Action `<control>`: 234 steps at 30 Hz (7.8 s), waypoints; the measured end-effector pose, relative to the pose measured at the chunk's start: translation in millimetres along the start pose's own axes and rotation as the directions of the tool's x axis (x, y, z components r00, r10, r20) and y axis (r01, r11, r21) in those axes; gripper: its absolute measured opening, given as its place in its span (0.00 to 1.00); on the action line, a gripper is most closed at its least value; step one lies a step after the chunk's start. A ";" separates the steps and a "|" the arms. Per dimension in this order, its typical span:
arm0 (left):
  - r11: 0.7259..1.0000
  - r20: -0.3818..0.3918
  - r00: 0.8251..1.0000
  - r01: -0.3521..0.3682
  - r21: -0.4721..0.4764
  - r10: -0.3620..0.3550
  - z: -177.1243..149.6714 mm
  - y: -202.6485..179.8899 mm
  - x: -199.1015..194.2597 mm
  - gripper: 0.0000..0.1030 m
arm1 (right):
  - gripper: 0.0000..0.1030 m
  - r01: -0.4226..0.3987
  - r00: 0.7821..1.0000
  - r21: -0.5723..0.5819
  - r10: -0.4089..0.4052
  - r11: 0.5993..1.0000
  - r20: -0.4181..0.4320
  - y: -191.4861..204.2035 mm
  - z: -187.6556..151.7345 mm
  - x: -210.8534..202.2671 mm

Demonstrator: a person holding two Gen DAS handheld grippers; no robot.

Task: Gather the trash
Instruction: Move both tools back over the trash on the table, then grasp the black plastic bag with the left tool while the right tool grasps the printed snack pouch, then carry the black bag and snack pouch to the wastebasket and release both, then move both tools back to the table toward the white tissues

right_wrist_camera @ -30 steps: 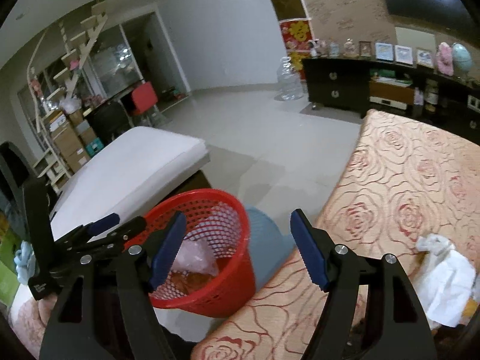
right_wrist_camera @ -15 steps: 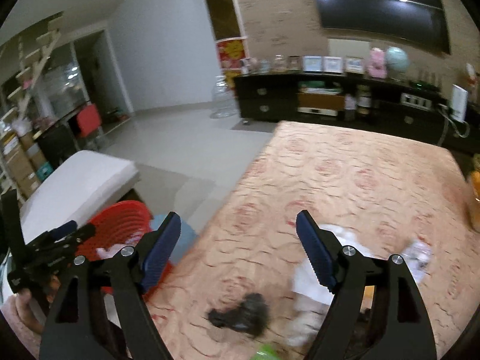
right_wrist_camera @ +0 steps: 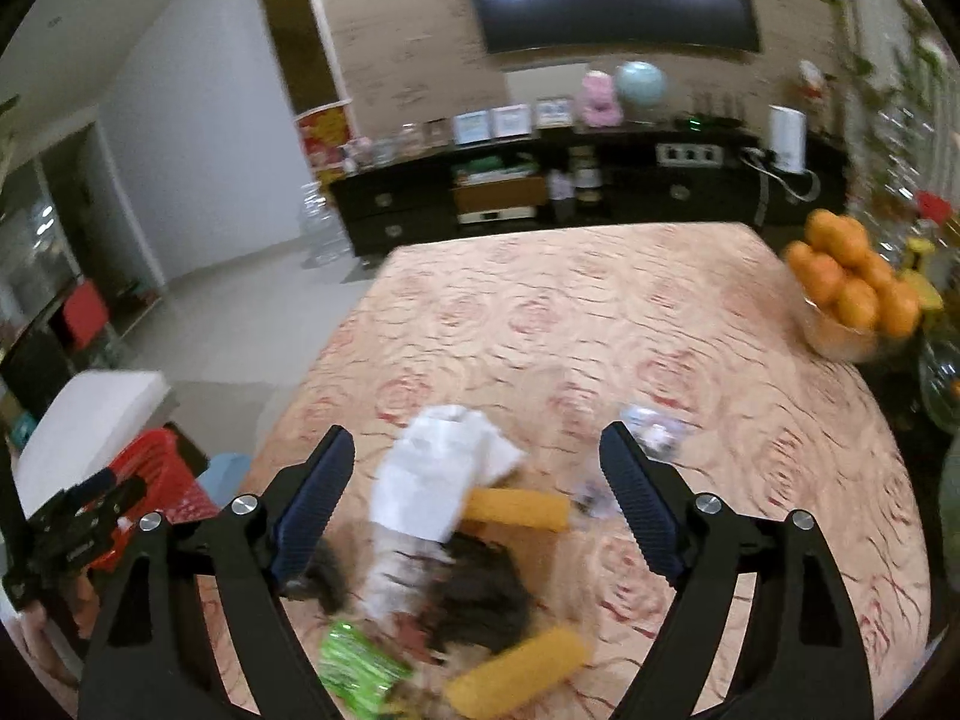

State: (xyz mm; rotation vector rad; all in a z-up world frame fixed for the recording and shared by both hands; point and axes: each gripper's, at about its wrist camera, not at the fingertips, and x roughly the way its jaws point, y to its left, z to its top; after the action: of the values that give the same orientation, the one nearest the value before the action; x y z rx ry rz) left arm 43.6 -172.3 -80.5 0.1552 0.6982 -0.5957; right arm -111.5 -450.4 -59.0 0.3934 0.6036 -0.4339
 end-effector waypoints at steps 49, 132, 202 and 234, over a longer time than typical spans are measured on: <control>0.978 -0.078 0.983 0.175 0.110 -0.167 -7.5 -77.0 38.8 0.33 | 0.81 0.106 0.991 0.204 -0.087 0.973 -0.101 -83.1 -8.5 37.2; 0.989 0.060 0.994 -0.084 -0.123 0.091 15.3 47.7 -17.0 0.33 | 0.43 -0.109 0.993 -0.140 0.101 0.984 -0.059 97.7 2.5 47.7; 0.943 -0.025 0.974 -0.225 -0.246 0.225 -1.7 152.1 -34.6 0.72 | 0.68 -0.399 0.912 -0.284 0.343 0.872 -0.226 250.3 -29.9 88.9; 0.998 -0.002 1.000 -0.029 -0.064 0.029 9.5 32.4 -5.1 0.72 | 0.73 0.073 0.996 -0.024 -0.074 0.997 -0.057 12.2 -14.5 27.9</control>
State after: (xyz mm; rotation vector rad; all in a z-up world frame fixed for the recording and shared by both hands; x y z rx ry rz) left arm 64.0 -146.3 -71.9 0.1058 0.7141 -0.5448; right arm -91.4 -441.0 -84.4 0.3645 0.6802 -0.4873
